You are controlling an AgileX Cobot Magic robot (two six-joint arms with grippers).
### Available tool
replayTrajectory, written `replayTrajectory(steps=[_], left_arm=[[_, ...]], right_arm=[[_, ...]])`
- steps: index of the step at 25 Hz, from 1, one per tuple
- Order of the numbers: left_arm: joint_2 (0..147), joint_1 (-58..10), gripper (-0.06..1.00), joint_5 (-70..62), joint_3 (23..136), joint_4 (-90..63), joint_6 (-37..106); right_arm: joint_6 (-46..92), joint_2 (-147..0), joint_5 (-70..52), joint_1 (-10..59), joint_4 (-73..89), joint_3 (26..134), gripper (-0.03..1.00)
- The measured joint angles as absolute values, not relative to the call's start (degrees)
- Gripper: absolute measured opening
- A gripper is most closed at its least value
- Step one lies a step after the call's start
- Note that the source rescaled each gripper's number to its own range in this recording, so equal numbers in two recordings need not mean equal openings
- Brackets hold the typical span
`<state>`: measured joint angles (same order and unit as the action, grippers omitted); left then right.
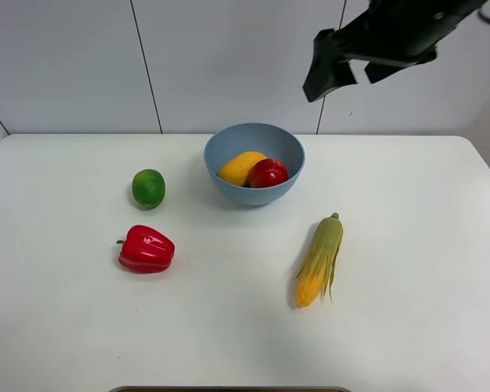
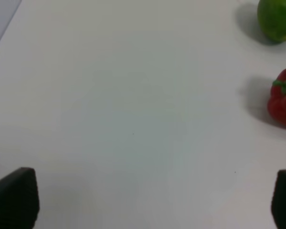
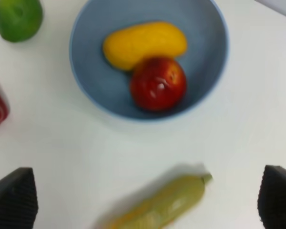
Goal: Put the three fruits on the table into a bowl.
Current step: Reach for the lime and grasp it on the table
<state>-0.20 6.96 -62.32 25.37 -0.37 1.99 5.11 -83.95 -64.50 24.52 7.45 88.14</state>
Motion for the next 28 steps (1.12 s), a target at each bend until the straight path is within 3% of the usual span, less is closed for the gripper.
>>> replayTrajectory(steps=[8,14,17,24,28], left_arm=[[-0.20,6.96,1.00,-62.32,25.37,-0.37,1.99],[-0.20,6.96,1.00,-62.32,25.37,-0.37,1.99],[-0.20,6.96,1.00,-62.32,25.37,-0.37,1.99],[-0.20,6.96,1.00,-62.32,25.37,-0.37,1.99],[-0.20,6.96,1.00,-62.32,25.37,-0.37,1.99]], right_arm=[[-2.66,-69.84,-69.23,24.52,-6.27,86.80,1.00],[-4.50,-52.96,-69.23,23.54,-9.73,76.20,1.00],[-4.64,-46.62,-69.23,20.52,-9.79,69.76,1.00],[-4.69,-20.37,-61.71,4.49,-10.08,45.38,1.00],[-4.69,-8.20,-58.87,0.40,-7.91,35.34,1.00]])
